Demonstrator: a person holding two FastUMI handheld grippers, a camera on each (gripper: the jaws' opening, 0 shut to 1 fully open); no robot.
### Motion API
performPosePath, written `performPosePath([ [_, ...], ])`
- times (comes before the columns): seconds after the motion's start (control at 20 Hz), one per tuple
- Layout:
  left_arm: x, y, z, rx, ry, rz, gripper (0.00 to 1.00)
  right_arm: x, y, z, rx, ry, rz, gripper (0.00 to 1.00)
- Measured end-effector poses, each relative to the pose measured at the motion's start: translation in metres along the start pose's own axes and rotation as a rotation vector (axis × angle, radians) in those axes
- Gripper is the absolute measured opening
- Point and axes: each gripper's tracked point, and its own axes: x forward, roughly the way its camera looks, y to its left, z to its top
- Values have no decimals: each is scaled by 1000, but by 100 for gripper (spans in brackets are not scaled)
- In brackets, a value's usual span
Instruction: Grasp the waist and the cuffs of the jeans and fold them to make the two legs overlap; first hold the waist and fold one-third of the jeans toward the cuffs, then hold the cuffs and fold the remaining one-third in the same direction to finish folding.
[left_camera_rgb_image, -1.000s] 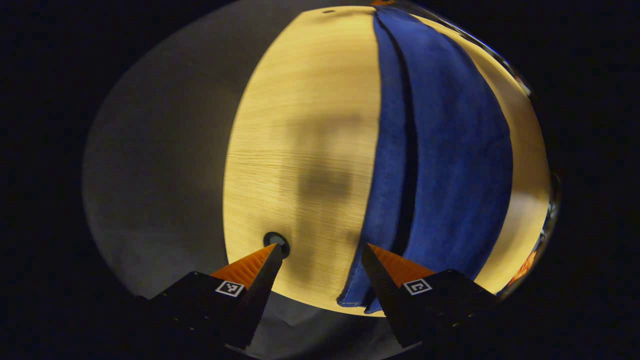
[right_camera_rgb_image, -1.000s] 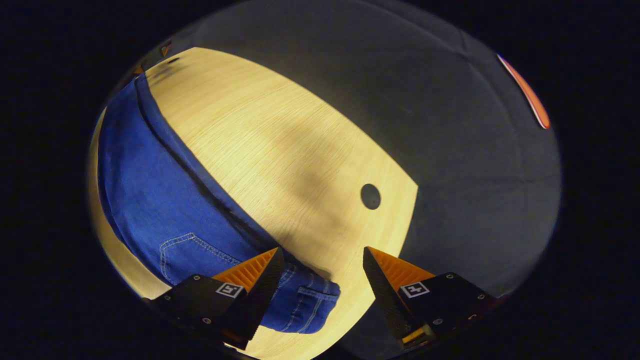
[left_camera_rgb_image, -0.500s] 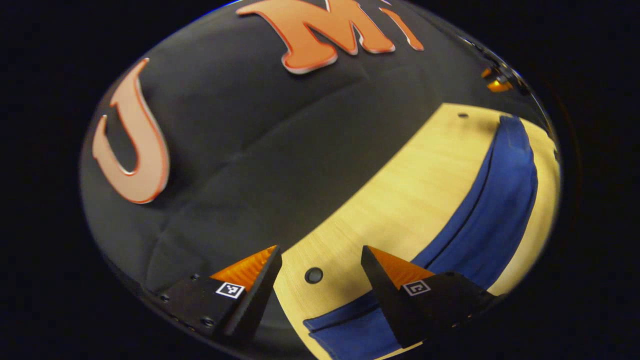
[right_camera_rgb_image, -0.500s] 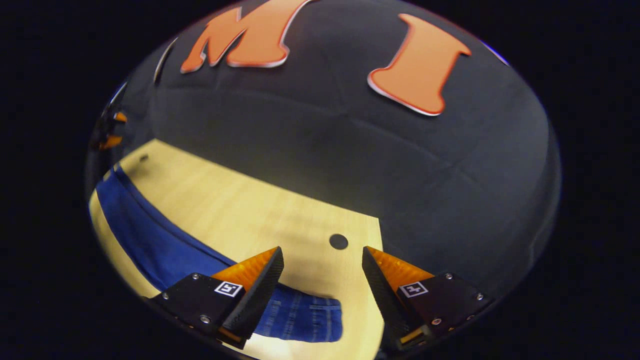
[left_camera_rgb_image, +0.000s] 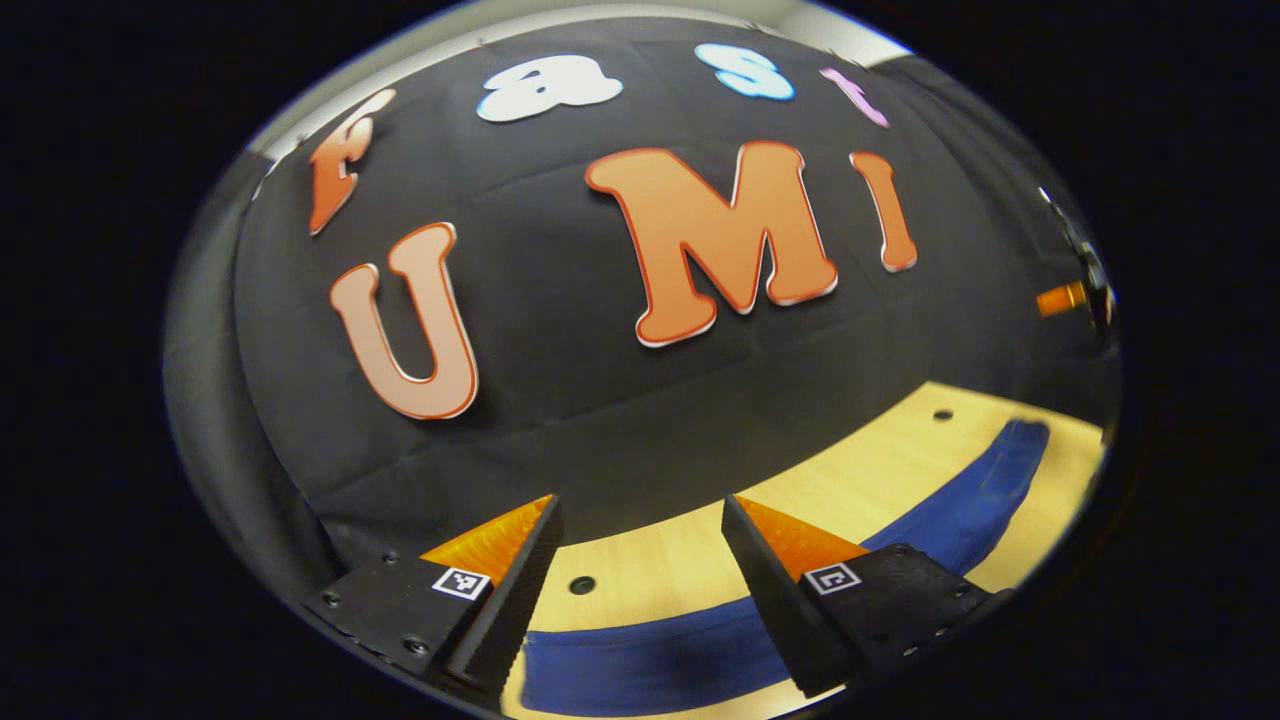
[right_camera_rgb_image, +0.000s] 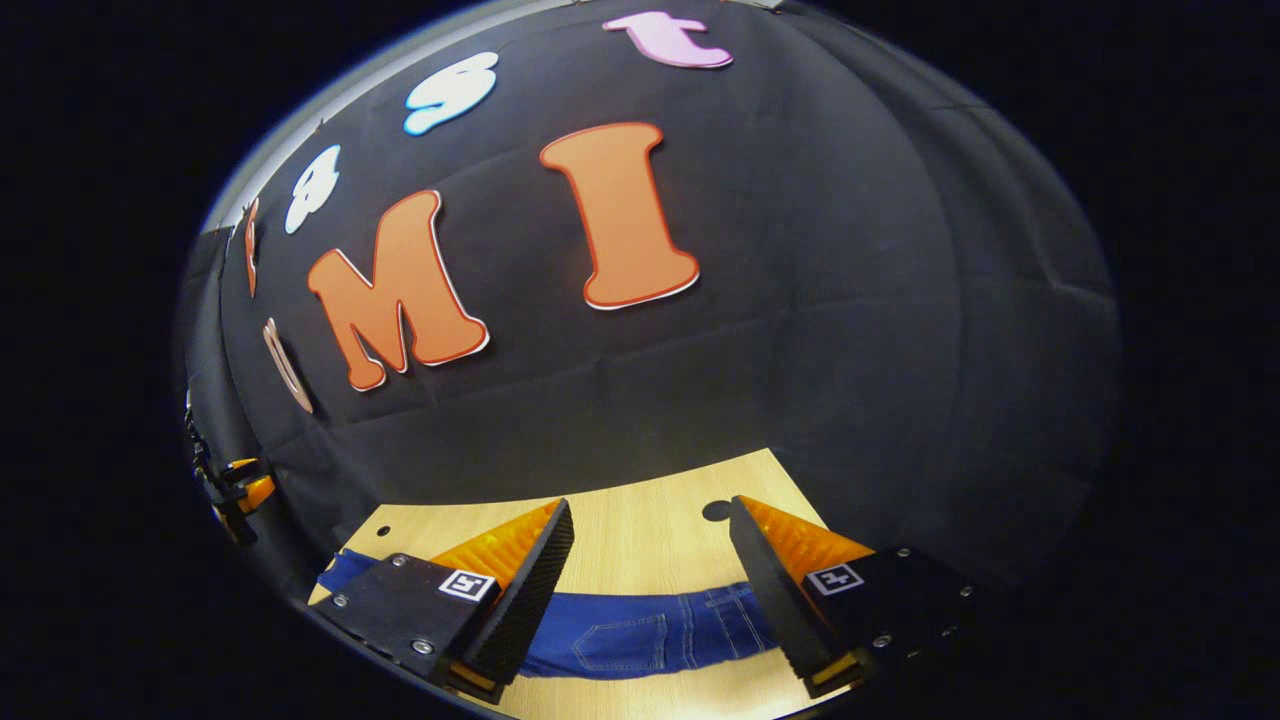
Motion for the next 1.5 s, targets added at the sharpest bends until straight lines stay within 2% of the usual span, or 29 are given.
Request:
performPosePath([
  [0.1, -2, -6, 9, -53, -15, -1, 98, 3, 1, -8, 73, -12, 6, 97],
  [0.15, -7, -10, 11, -55, -12, -5, 98, 8, -3, -18, 99, 3, -15, 97],
  [0.4, -36, -51, 7, -76, -27, -20, 98, 23, -9, -103, 317, 134, -80, 97],
  [0.6, -37, -59, -20, -94, 10, -34, 98, 36, -35, -162, 509, 228, -151, 97],
  [0.85, -48, -44, -48, -120, 55, -26, 98, 67, -49, -228, 693, 332, -193, 97],
  [1.1, -55, -17, -63, -129, 77, 17, 98, 105, -56, -258, 749, 367, -252, 97],
  [1.3, -54, -8, -72, -160, 93, 36, 98, 127, -59, -256, 848, 339, -268, 95],
  [1.35, -53, -6, -73, -165, 99, 38, 98, 128, -60, -264, 876, 364, -287, 85],
  [1.45, -52, -3, -77, -161, 108, 41, 98, 135, -65, -266, 887, 359, -336, 49],
  [1.5, -50, -2, -78, -158, 110, 39, 98, 139, -65, -265, 864, 348, -338, 42],
])
